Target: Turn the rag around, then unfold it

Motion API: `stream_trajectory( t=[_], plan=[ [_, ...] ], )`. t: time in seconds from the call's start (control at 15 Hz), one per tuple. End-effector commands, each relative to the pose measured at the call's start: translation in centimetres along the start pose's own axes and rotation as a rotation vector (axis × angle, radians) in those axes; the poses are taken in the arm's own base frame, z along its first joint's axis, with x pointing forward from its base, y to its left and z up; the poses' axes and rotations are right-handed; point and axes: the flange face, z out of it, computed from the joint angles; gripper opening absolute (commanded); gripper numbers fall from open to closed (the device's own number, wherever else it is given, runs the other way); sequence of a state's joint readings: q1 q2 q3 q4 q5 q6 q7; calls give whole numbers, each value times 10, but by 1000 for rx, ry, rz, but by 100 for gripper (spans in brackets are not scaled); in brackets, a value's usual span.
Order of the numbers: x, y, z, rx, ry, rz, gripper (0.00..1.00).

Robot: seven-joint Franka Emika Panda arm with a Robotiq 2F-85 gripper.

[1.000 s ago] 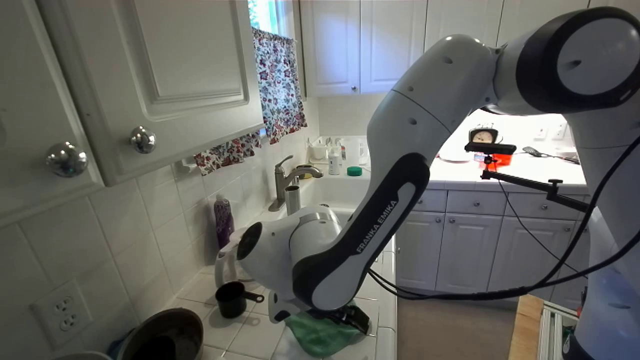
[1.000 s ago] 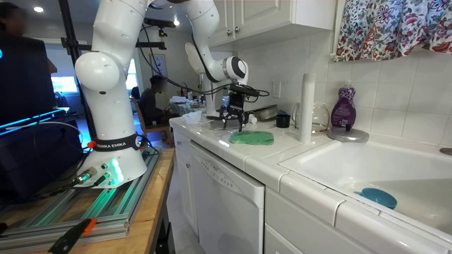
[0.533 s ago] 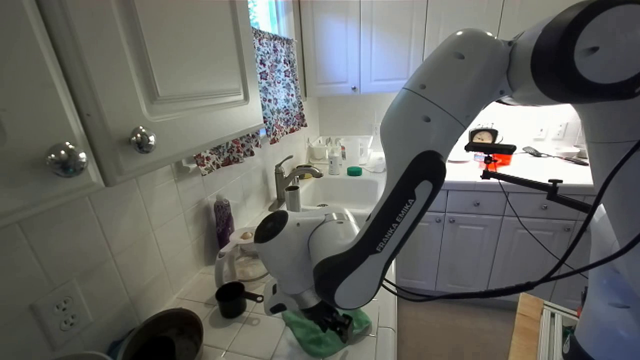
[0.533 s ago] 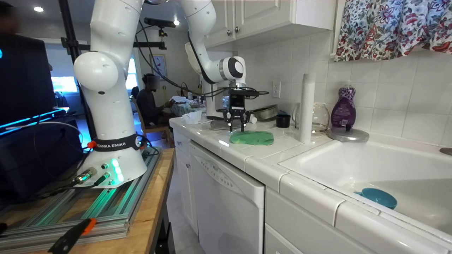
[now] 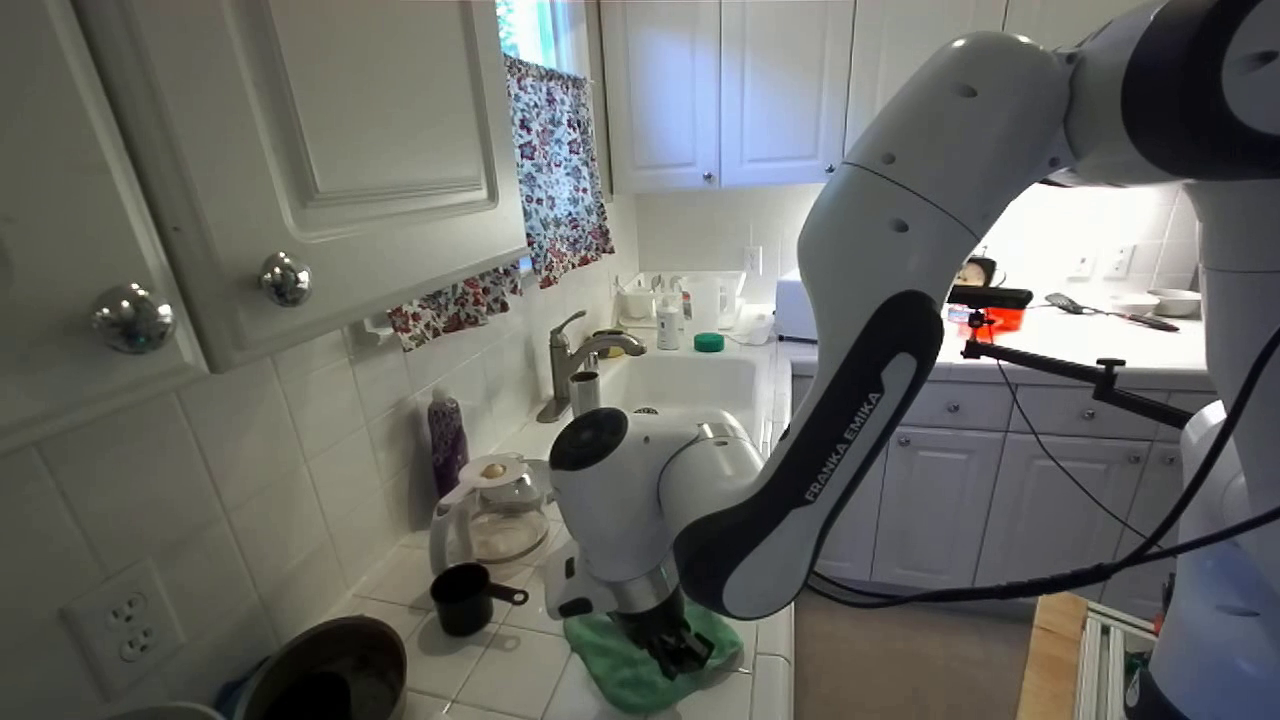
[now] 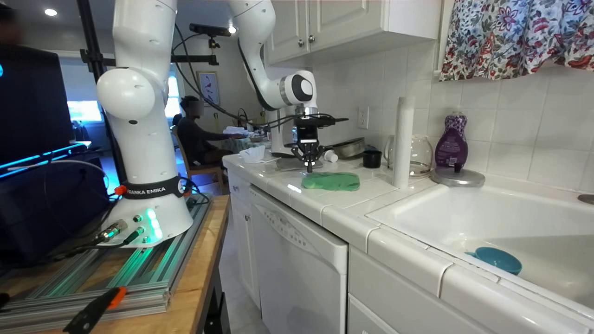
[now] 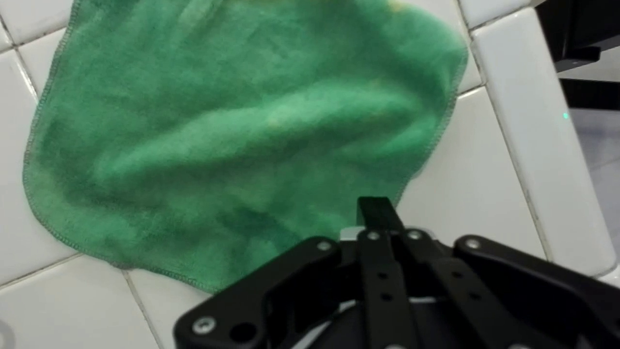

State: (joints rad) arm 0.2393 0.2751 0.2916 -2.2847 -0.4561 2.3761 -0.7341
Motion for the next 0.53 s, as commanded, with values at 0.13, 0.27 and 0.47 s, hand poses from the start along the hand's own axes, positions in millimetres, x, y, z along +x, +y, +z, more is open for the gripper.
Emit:
stream_trajectory(
  t=[0.13, 0.27, 0.47],
  plan=[
    [-17, 3, 8, -72, 57, 55, 0],
    [-14, 7, 8, -45, 56, 44, 0],
    [-15, 8, 9, -46, 59, 48, 0]
  ],
)
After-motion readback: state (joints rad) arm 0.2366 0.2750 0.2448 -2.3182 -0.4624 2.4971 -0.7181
